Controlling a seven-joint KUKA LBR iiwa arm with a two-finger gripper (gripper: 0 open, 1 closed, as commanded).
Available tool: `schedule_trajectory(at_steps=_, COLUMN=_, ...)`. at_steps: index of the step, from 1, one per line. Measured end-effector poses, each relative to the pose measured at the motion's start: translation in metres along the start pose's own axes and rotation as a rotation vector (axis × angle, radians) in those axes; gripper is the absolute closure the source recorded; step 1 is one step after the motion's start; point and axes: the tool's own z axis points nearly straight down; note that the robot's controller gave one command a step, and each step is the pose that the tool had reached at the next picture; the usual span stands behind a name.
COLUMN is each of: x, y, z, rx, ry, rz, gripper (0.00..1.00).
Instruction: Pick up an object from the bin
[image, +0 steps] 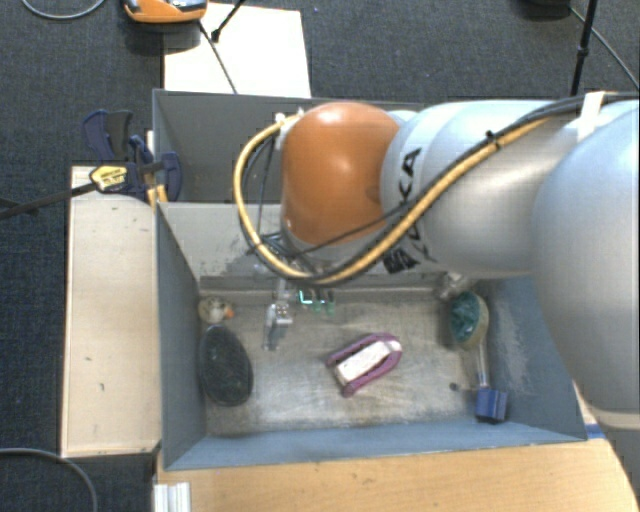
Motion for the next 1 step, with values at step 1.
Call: schedule_trajectory(at_steps=1, x=0.0531, y=0.0449, z=0.0883, rx=-0.003, ry=-0.003, rz=0.067, gripper=0.0)
